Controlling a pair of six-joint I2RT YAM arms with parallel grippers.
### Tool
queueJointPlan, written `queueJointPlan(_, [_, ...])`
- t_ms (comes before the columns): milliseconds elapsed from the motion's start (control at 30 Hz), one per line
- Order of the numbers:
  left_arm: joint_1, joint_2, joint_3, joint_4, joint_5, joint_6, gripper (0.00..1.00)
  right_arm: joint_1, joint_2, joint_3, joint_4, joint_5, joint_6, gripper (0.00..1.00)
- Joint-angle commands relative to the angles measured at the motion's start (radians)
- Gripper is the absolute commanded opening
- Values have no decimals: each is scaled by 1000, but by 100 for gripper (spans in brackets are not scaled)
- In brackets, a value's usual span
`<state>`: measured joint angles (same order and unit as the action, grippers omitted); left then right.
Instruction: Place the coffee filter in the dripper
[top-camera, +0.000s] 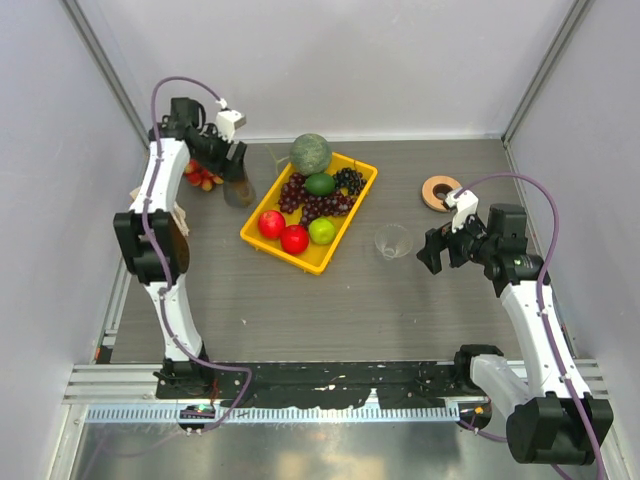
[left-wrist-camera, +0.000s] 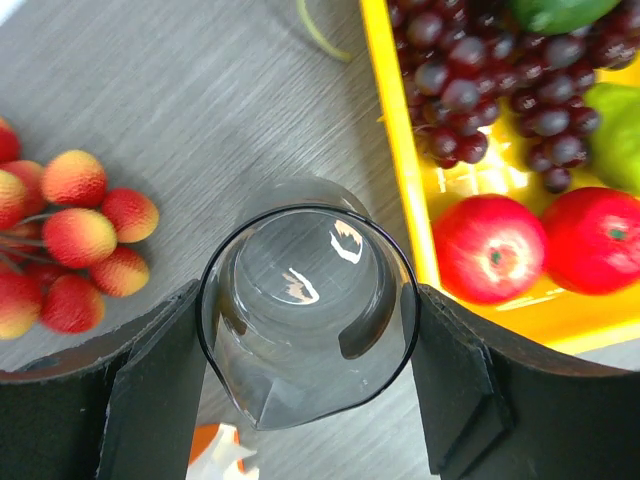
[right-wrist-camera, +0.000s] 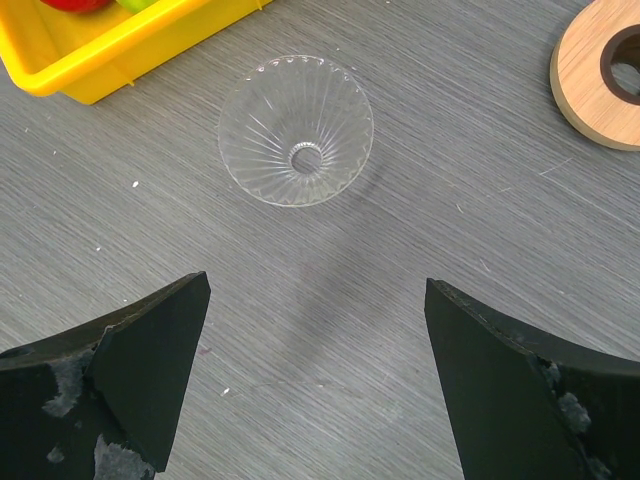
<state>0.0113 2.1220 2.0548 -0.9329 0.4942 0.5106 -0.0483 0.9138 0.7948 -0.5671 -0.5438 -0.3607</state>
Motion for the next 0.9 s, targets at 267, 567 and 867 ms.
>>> queueJointPlan(267, [-215,-551,-217,-92,47,-7,59,-4,-50,47,-2,-24,-1,95])
queueJointPlan(567, [-618,-778,-620,144,-118,-175,59,-4,-67,46,-1,13,8,95])
queueJointPlan(867, [-893,-674,-743,301,-232,-247,60,-4,-73,38,3,33,8,95])
